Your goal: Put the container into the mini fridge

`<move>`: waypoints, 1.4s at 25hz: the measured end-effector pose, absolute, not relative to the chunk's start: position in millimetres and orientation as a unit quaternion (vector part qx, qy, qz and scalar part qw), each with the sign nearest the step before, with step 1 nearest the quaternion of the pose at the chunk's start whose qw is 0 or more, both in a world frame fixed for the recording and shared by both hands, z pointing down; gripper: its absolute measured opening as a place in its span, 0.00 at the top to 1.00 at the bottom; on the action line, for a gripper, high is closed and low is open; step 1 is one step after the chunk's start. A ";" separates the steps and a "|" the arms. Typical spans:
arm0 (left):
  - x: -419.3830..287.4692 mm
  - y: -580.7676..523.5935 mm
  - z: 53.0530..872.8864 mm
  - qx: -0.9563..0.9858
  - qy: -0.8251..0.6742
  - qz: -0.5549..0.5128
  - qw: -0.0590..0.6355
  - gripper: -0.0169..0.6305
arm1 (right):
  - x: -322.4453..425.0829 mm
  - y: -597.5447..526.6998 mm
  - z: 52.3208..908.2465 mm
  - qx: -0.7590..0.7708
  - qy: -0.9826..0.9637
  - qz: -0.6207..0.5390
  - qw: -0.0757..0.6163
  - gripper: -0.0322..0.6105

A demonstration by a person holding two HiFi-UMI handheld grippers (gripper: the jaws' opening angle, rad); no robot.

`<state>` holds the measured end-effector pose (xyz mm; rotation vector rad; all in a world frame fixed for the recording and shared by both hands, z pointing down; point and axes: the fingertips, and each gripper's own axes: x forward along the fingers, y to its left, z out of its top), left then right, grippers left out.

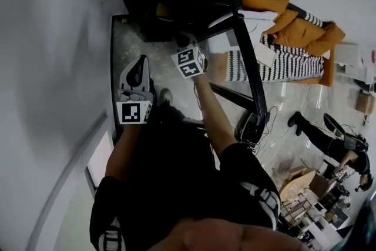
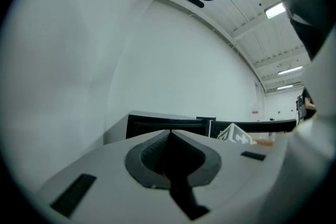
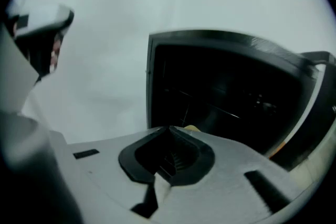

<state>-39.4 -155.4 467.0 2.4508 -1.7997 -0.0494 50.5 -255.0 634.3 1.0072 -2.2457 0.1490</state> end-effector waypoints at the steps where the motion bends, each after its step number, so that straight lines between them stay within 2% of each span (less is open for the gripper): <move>1: -34.5 -147.0 460.6 0.805 -0.592 -0.017 0.046 0.97 | 54.9 -244.5 624.2 0.390 -0.863 0.070 0.313 0.95; 7: -19.4 -103.8 424.1 0.795 -0.605 -0.015 0.035 0.97 | 82.3 -194.0 554.6 0.424 -0.876 0.121 0.196 0.95; 13: -22.8 -73.5 400.1 0.792 -0.610 -0.016 0.018 0.97 | 100.6 -149.5 499.9 0.445 -0.878 0.117 0.129 0.95; 19: -36.7 -51.5 395.2 0.804 -0.593 -0.025 0.032 0.97 | 103.7 -112.4 452.7 0.457 -0.877 0.137 0.066 0.95; 27: -68.4 -33.1 377.8 0.806 -0.590 -0.019 0.041 0.97 | 100.9 -75.6 410.8 0.490 -0.857 0.154 0.032 0.95; 35: -95.6 -20.0 359.1 0.805 -0.590 -0.014 0.057 0.97 | 83.5 -42.3 398.2 0.508 -0.847 0.154 0.031 0.95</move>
